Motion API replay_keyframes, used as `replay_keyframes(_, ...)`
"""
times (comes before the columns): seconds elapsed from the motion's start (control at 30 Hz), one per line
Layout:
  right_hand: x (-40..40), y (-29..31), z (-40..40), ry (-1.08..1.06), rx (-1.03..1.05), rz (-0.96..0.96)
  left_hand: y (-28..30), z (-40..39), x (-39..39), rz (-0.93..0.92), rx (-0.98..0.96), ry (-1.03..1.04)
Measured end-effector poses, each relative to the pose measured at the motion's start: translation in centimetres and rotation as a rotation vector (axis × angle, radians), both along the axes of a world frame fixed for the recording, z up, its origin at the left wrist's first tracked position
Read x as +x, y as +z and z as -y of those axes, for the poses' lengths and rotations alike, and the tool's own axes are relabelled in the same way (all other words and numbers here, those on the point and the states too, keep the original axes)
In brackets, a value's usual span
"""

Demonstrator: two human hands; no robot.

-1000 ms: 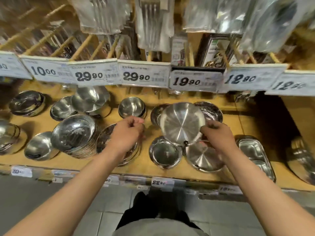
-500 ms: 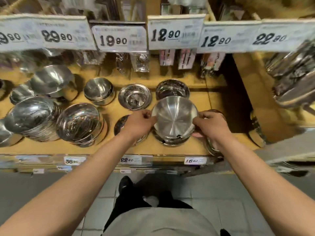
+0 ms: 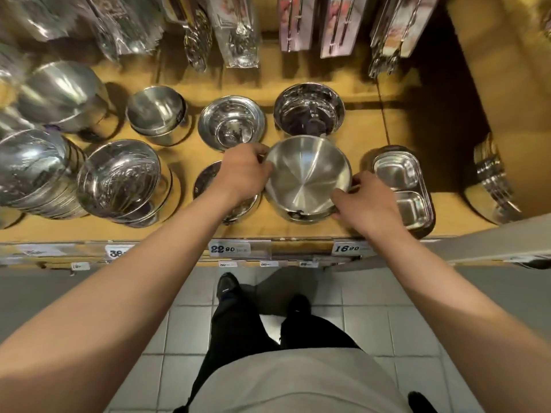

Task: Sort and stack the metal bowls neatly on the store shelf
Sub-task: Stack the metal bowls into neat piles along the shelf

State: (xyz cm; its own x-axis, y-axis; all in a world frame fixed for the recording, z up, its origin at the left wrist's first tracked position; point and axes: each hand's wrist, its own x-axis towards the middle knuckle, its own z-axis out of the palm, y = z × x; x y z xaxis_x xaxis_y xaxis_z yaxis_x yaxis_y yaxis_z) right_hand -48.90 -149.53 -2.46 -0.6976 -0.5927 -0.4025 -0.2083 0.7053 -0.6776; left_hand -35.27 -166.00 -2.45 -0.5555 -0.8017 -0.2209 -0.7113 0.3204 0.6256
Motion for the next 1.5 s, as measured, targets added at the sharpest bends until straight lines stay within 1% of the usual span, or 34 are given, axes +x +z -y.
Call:
replay_keyframes(0.1, -0.1, -0.2, 0.0, 0.033, 0.031, -0.056, 0.1, 0.1, -0.3, 0.030, -0.016, -0.009)
replay_keyframes(0.17, -0.3, -0.3, 0.0, 0.038, -0.002, -0.054, 0.2, 0.0, -0.5, 0.073, -0.040, -0.031)
replay_keyframes(0.23, -0.6, -0.4, 0.1, 0.053, -0.027, -0.091, 0.3, -0.1, -0.7, 0.135, -0.060, -0.054)
replay_keyframes(0.37, -2.3, 0.0, 0.5, 0.112, -0.001, -0.218, 0.6, -1.0, -1.1, 0.226, -0.025, -0.083)
replay_keyframes(0.43, -3.1, 0.1, 0.7, 0.121, 0.020, -0.247, 0.6, -1.4, -1.3, 0.239, -0.006, -0.091)
replay_keyframes(0.53, -3.6, 0.3, 0.6, 0.135, 0.037, -0.273, 0.6, -1.8, -1.5, 0.223, 0.013, -0.070)
replay_keyframes(0.73, -3.6, 0.1, 0.1, 0.152, 0.011, -0.266, 0.9, -1.7, -1.4, 0.162, 0.052, -0.025)
replay_keyframes(0.83, -3.5, 0.0, 0.1, 0.150, 0.011, -0.244, 0.9, -1.8, -1.4, 0.150, 0.028, -0.012)
replay_keyframes(1.13, -3.3, -0.4, -0.1, 0.154, 0.006, -0.270, 0.5, -1.8, -1.3, 0.108, -0.031, -0.003)
replay_keyframes(1.3, -3.1, -0.1, -0.2, 0.176, 0.019, -0.278, 0.6, -1.7, -1.2, 0.106, -0.012, -0.007)
replay_keyframes(1.5, -2.7, 0.0, -0.7, 0.154, -0.016, -0.223, 0.8, -2.0, -1.1, 0.096, 0.018, 0.010)
